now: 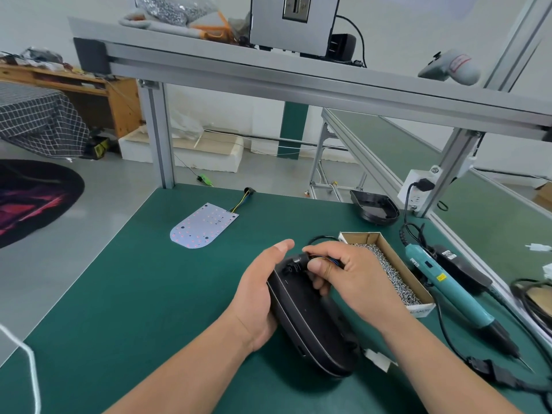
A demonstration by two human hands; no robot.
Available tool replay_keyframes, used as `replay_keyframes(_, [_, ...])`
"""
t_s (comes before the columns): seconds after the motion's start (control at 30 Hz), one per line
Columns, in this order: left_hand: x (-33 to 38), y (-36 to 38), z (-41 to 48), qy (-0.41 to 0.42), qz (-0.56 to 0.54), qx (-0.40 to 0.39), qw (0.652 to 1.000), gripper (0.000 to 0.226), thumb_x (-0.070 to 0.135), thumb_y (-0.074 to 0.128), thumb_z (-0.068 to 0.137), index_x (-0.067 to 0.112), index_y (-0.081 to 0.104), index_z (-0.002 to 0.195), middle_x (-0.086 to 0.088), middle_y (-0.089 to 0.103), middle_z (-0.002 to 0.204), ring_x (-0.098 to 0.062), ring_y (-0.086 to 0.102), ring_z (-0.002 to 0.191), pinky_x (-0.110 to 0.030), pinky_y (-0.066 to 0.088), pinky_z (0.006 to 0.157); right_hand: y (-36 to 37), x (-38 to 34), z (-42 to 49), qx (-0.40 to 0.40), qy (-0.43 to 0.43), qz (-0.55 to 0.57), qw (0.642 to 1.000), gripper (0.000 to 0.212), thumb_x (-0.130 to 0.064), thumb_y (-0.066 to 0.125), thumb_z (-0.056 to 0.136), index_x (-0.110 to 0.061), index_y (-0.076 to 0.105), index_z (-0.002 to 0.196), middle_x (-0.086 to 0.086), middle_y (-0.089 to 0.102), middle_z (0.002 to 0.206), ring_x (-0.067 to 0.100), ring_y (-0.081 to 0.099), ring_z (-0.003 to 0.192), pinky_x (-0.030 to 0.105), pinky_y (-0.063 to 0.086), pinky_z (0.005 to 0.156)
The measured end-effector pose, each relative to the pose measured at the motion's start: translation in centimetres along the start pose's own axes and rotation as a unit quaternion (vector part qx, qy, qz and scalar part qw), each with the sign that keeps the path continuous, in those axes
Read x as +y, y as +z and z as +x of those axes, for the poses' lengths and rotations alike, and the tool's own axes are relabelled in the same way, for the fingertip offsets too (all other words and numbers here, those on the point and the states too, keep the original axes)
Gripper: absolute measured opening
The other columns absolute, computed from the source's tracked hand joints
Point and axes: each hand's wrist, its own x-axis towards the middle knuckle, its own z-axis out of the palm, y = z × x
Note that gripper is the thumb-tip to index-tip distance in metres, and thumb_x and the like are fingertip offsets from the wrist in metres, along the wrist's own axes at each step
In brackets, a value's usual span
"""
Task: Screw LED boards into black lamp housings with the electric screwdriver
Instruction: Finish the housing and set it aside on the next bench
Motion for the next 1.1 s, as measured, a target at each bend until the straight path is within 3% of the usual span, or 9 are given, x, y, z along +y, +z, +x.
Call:
replay_keyframes(0.1, [0.2,0.3,-0.1,-0.005,0.001,0.008,1.000,0.039,0.041,0.056,0.099,0.012,0.081,0.099,-0.025,0.066,0.089,-0.037,0.067,0.086,-0.044,0.060,0.083,0.2,-0.3,0.0,0.007,0.001,0.007,1.000,0.012,-0.017,0.070,0.096,-0.026,0.078,0.100,0.002,0.070,0.072,0.017,0.067,0.061,0.030,0.055,0.058])
replay_keyframes(0.2, [0.1,0.4,0.0,-0.021,0.005,0.042,0.999,0.055,0.035,0.055,0.102,-0.008,0.053,0.137,-0.034,0.060,0.098,-0.043,0.062,0.093,-0.050,0.055,0.088,0.3,-0.4,0.1,0.017,0.010,0.010,1.000,0.007,-0.026,0.071,0.089,-0.028,0.076,0.094,0.004,0.070,0.071,0.017,0.066,0.060,0.031,0.054,0.056])
replay_keyframes(0.27, [0.1,0.3,0.1,-0.022,-0.002,0.046,0.999,0.057,0.032,0.054,0.102,-0.004,0.047,0.145,-0.035,0.060,0.099,-0.044,0.062,0.094,-0.051,0.056,0.087,0.4,-0.3,0.2,0.018,0.004,0.000,1.000,0.007,-0.027,0.071,0.089,-0.028,0.077,0.093,0.004,0.070,0.071,0.017,0.066,0.060,0.032,0.054,0.055])
replay_keyframes(0.4, [-0.1,0.1,0.1,-0.013,-0.032,0.051,0.998,0.046,0.032,0.062,0.092,0.004,0.067,0.128,-0.031,0.068,0.099,-0.042,0.068,0.090,-0.049,0.061,0.083,0.4,0.0,0.3,0.010,-0.011,-0.052,0.999,0.011,-0.024,0.071,0.097,-0.032,0.078,0.097,-0.002,0.070,0.073,0.013,0.065,0.063,0.029,0.055,0.061])
replay_keyframes(0.57, [-0.2,-0.3,0.3,-0.024,-0.038,0.090,0.995,0.059,0.029,0.072,0.082,0.008,0.065,0.136,-0.022,0.076,0.119,-0.036,0.076,0.098,-0.042,0.064,0.077,0.0,-0.7,0.4,-0.001,-0.015,-0.124,0.992,0.015,-0.037,0.069,0.096,-0.040,0.078,0.107,-0.020,0.076,0.095,0.005,0.071,0.092,0.022,0.050,0.083])
replay_keyframes(0.7, [-0.1,-0.3,0.2,-0.026,-0.041,0.086,0.995,0.060,0.034,0.069,0.083,0.007,0.066,0.136,-0.027,0.074,0.120,-0.040,0.076,0.096,-0.044,0.064,0.077,0.4,-0.4,-0.1,0.025,-0.002,-0.110,0.994,0.019,-0.028,0.074,0.099,-0.038,0.075,0.115,-0.015,0.075,0.092,0.009,0.072,0.081,0.031,0.053,0.079])
replay_keyframes(0.8, [-0.3,-0.5,0.3,-0.019,-0.016,0.083,0.996,0.057,0.041,0.071,0.086,0.009,0.069,0.133,-0.028,0.073,0.124,-0.041,0.074,0.103,-0.051,0.063,0.091,0.6,-0.7,-0.6,0.065,0.000,-0.114,0.991,0.029,-0.023,0.079,0.095,-0.036,0.068,0.119,-0.012,0.073,0.099,0.009,0.070,0.096,0.036,0.055,0.090])
replay_keyframes(0.87, [-0.3,-0.5,0.3,-0.016,0.005,0.103,0.994,0.060,0.051,0.074,0.086,0.009,0.072,0.129,-0.026,0.073,0.124,-0.040,0.074,0.104,-0.056,0.058,0.102,0.4,-1.2,-1.2,0.118,-0.078,-0.191,0.971,0.031,-0.023,0.078,0.093,-0.024,0.069,0.123,-0.012,0.066,0.118,0.009,0.062,0.117,0.029,0.048,0.103])
replay_keyframes(1.1, [0.0,-0.1,0.3,0.018,0.040,0.175,0.984,0.078,0.082,0.070,0.075,0.021,0.075,0.122,-0.016,0.074,0.127,-0.035,0.074,0.115,-0.058,0.054,0.107,1.0,-4.3,-3.6,0.061,-0.159,-0.358,0.918,0.076,-0.076,0.059,0.089,-0.016,0.064,0.135,-0.007,0.053,0.130,0.015,0.049,0.124,0.029,0.041,0.103])
